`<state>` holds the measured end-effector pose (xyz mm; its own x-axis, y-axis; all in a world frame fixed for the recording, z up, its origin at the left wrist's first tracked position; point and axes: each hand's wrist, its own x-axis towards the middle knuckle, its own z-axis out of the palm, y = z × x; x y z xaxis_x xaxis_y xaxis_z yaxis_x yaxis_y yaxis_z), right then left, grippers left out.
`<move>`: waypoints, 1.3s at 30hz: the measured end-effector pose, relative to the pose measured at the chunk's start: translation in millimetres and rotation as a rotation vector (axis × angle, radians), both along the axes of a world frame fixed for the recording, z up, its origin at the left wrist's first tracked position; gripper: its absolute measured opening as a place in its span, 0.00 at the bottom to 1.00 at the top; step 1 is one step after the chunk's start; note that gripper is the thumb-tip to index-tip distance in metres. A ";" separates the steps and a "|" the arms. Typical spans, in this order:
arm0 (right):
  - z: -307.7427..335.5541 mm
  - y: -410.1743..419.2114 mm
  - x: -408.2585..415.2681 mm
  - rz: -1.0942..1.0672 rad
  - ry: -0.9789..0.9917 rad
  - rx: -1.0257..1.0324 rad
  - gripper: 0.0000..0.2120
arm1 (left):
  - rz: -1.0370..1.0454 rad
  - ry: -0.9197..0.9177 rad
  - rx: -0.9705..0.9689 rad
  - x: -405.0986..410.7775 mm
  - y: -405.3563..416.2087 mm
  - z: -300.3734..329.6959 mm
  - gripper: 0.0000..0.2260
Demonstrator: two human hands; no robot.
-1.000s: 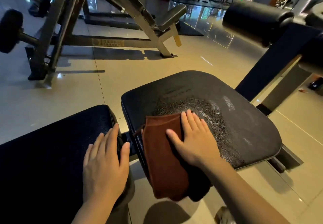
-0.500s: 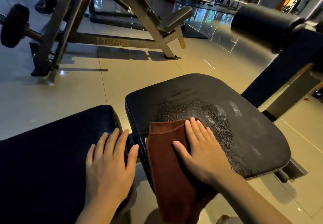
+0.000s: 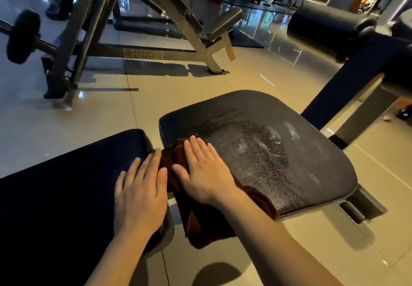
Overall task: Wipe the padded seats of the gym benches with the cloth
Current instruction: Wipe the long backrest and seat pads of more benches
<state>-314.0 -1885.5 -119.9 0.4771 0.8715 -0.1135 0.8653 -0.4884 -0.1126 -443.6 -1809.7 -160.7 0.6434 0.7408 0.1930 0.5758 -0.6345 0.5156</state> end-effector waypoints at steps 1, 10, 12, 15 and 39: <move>-1.3 2.1 0.1 0.002 0.009 0.003 0.33 | -0.004 -0.011 -0.013 -0.5 -0.1 1.0 0.32; 9.3 -9.7 87.2 -0.282 0.014 0.019 0.37 | 0.030 -0.063 -0.049 2.2 1.7 -1.9 0.35; 10.1 -25.3 91.3 -0.315 -0.002 0.009 0.37 | 0.034 -0.057 -0.042 4.6 1.5 -2.8 0.36; 8.9 -54.8 76.4 -0.361 -0.028 0.021 0.37 | 0.034 -0.032 -0.035 5.9 1.4 -2.0 0.35; 4.0 -63.3 42.1 -0.249 -0.080 0.023 0.49 | 0.021 0.083 0.015 2.0 -1.5 -2.2 0.37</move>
<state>-271.9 -1948.8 -115.9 0.6841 0.7278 -0.0482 0.7252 -0.6858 -0.0618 -441.6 -1811.1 -163.0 0.6421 0.7516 0.1509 0.6294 -0.6293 0.4560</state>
